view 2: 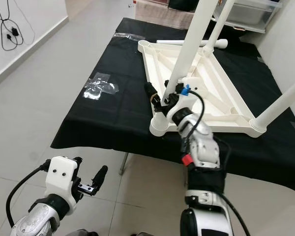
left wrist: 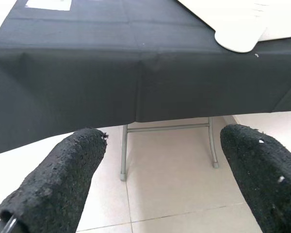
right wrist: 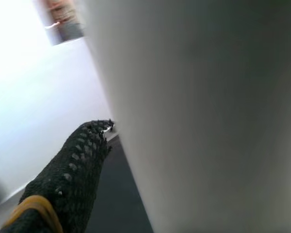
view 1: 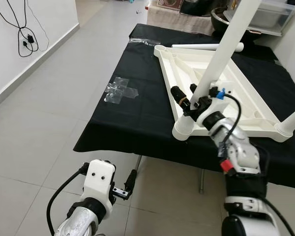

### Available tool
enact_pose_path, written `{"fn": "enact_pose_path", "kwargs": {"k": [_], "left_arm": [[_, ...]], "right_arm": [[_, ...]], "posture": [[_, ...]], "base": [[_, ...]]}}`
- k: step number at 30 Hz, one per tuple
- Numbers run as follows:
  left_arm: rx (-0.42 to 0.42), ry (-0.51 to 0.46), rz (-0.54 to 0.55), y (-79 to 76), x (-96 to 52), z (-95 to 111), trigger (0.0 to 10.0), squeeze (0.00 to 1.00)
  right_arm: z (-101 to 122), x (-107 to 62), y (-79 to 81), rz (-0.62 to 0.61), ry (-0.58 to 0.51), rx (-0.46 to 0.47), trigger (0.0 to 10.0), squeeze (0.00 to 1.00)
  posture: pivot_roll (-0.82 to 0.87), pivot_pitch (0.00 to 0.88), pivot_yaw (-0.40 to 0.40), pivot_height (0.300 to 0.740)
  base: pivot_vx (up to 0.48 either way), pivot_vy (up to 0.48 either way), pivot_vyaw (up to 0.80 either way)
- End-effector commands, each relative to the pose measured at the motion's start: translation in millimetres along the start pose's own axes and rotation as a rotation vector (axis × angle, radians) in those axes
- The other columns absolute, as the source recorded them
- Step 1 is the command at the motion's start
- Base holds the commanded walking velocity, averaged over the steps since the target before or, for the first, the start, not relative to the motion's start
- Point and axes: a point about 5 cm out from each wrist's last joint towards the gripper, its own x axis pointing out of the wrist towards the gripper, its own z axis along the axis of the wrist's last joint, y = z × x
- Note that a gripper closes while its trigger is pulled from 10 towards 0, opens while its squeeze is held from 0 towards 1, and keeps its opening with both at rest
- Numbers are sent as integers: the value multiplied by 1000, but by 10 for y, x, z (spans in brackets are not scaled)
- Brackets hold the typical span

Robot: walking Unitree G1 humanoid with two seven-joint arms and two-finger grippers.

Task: Building children table

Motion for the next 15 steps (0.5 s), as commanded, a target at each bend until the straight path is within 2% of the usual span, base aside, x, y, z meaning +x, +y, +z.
{"fn": "enact_pose_path", "kwargs": {"k": [1,2,3,5,10,11,14,15], "left_arm": [[-11,21,-11,-24,-2,-48,10000,0],[-12,20,-12,-29,-6,-48,10000,0],[-12,20,-12,-29,-6,-48,10000,0],[-12,20,-14,-39,-12,-49,10000,0],[-14,20,-19,-46,-22,-50,10000,0],[-14,11,-29,-54,-30,-42,10000,0],[-14,11,-29,-54,-30,-42,10000,0],[-9,6,-43,-64,-37,-40,10000,0]], "right_arm": [[-7,55,130,219,34,51,10000,0],[6,56,199,357,58,59,10000,0],[6,56,199,357,58,59,10000,0],[-5,65,328,567,103,31,10000,0],[-24,150,416,665,127,10,10000,0],[-28,214,453,690,129,1,7922,0],[-28,214,453,690,129,1,7922,0],[-40,293,488,678,127,-18,0,0]], "posture": [[148,130,-137,740],[150,128,-139,740],[150,128,-139,740],[159,124,-143,740],[163,123,-143,740],[168,116,-144,740],[168,116,-144,740],[170,111,-144,740]], "base": [[0,0,0],[0,0,0],[0,0,0],[0,0,0],[0,0,0],[0,0,0],[0,0,0],[0,0,0]]}}
